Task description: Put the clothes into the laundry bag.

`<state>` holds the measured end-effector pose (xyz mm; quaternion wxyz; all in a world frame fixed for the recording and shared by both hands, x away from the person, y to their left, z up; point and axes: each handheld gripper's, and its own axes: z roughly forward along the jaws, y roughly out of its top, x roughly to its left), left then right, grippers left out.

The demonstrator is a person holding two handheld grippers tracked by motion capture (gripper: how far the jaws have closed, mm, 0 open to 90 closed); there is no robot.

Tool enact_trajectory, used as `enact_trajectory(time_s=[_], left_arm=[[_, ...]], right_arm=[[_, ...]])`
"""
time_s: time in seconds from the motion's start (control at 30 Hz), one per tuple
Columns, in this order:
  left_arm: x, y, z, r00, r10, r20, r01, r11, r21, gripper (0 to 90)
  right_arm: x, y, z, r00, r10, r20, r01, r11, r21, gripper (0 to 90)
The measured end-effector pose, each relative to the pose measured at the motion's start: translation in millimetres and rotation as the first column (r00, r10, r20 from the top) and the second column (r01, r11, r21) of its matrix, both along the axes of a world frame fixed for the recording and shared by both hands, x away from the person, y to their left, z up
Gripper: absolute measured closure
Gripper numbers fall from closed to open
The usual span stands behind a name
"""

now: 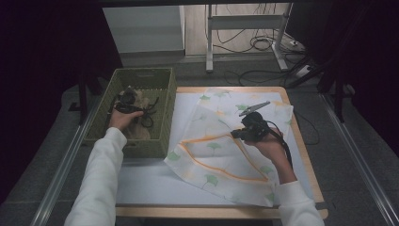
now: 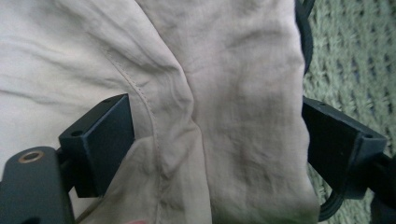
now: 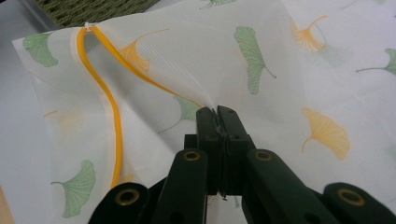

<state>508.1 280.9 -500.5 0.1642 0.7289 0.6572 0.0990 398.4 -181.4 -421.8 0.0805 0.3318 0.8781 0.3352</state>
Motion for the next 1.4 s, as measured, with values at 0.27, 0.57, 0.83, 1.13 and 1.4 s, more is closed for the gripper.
enact_trajectory(time_s=[0.27,0.57,0.83,1.13,1.4], left_arm=[[1.5,-2.3,-7.8,0.9989,0.002,-0.047,0.001,0.9978,0.066,14.3],[2.1,-2.6,-11.7,0.9973,0.013,-0.073,-0.004,0.9922,0.124,20.0],[2.2,-0.5,-11.6,0.9956,0.033,-0.088,-0.022,0.992,0.125,28.1],[2.0,5.6,-7.9,0.9933,0.064,-0.096,-0.055,0.9939,0.095,39.9],[2.2,5.0,-7.4,0.992,0.073,-0.103,-0.061,0.9911,0.118,47.7]], right_arm=[[-1.0,-0.5,1.2,1.0,0.002,0.005,-0.002,1.0,0.003,88.5],[-1.1,-1.1,1.4,1.0,-0.002,0.004,0.002,1.0,0.004,88.5],[-1.2,-1.9,2.1,1.0,-0.003,0.007,0.003,1.0,0.006,88.4],[-1.2,-1.8,2.0,1.0,-0.001,0.006,0.001,1.0,0.008,88.4],[-0.8,-2.1,1.3,1.0,0.001,0.0,-0.001,1.0,0.004,88.5]])
